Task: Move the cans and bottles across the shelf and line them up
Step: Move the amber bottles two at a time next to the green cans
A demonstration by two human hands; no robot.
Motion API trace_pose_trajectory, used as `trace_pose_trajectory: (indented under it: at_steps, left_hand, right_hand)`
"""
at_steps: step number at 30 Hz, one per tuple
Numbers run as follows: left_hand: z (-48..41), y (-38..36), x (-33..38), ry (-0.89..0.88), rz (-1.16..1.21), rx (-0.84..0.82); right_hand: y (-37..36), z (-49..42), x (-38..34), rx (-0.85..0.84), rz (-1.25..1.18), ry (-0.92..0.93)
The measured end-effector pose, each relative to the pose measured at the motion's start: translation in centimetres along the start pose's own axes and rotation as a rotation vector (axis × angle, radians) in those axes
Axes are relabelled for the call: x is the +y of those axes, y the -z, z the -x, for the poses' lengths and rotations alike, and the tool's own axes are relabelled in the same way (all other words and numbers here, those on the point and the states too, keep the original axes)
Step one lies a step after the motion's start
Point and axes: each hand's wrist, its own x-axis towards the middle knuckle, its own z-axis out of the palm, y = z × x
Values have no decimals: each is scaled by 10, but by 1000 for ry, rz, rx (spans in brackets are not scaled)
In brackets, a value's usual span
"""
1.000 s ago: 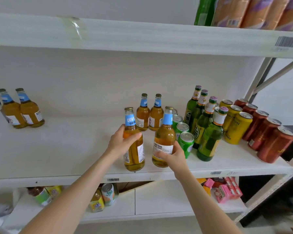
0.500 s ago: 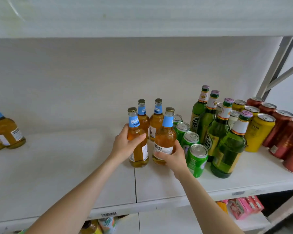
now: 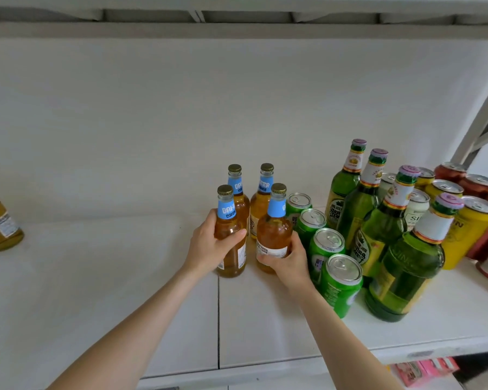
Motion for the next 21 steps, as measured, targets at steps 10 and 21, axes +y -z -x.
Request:
trace_pose_trajectory:
  at_steps: [10,21]
  left_hand:
    - [-6,-6,-7,-18,-13,-12]
    - [27,-6,-47,156,125,-29]
  right_hand:
    - [-3,-6,7,-29,-20,-6]
    - [4,7,15,-16,-17,66]
